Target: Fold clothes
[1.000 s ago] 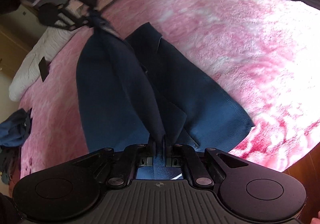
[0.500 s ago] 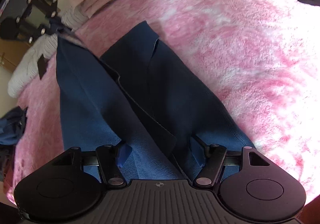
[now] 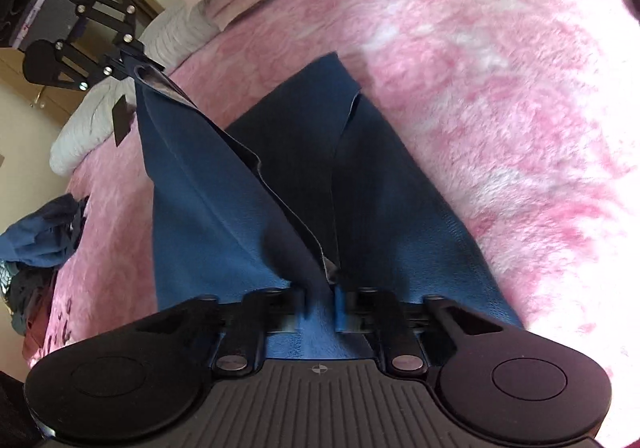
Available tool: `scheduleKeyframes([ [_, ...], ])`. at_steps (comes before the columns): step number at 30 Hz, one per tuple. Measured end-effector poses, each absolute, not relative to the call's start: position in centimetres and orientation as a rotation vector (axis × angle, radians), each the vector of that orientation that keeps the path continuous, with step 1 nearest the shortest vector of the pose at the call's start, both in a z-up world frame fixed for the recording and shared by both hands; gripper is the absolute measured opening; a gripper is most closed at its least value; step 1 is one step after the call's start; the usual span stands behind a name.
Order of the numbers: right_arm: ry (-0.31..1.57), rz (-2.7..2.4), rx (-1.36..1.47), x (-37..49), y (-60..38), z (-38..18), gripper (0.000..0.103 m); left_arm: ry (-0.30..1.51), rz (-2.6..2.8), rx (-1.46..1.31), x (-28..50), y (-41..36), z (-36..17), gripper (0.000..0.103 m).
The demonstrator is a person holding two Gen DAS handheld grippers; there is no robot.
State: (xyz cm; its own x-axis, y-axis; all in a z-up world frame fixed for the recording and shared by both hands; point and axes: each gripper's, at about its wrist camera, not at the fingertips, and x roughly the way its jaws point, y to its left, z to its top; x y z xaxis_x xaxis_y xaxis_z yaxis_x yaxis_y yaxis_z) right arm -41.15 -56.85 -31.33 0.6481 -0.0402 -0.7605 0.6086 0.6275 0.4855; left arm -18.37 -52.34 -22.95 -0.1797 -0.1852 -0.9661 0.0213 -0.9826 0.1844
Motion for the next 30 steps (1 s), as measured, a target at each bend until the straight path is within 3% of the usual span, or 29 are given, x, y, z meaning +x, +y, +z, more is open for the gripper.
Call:
scheduleKeyframes([
  [6, 0.769, -0.56, 0.739, -43.1, -53.8, -25.8, 0.007, -0.197, -2.303, 1.878, -19.5, -55.6, -22.9, 0.007],
  [13, 0.805, -0.726, 0.765, -45.0, -54.0, -26.5, 0.007, -0.064, -2.275, 1.905, -21.5, -61.4, -30.5, 0.009],
  [15, 0.818, -0.753, 0.804, -45.5, -54.9, -28.0, 0.008, 0.007, -2.22, 1.922, -21.7, -62.6, -33.0, 0.017],
  [17, 0.826, -0.802, 0.812, -46.0, -55.5, -28.3, 0.008, 0.078, -2.179, 1.876, -21.4, -63.5, -33.5, 0.034],
  [21, 0.855, -0.876, 0.797, -46.7, -56.0, -28.2, 0.009, 0.195, -2.12, 1.728, -19.6, -64.6, -31.5, 0.039],
  [23, 0.887, -0.908, 0.772, -46.8, -55.7, -27.7, 0.013, 0.245, -2.057, 1.679, -17.9, -64.7, -30.2, 0.038],
  [25, 0.895, -0.944, 0.778, -46.9, -55.4, -27.4, 0.031, 0.31, -1.996, 1.616, -16.2, -64.8, -29.0, 0.038],
  [30, 0.827, -0.961, 0.738, -45.6, -54.5, -25.1, 0.033, 0.553, -1.958, 1.443, -14.2, -64.3, -28.7, 0.038],
])
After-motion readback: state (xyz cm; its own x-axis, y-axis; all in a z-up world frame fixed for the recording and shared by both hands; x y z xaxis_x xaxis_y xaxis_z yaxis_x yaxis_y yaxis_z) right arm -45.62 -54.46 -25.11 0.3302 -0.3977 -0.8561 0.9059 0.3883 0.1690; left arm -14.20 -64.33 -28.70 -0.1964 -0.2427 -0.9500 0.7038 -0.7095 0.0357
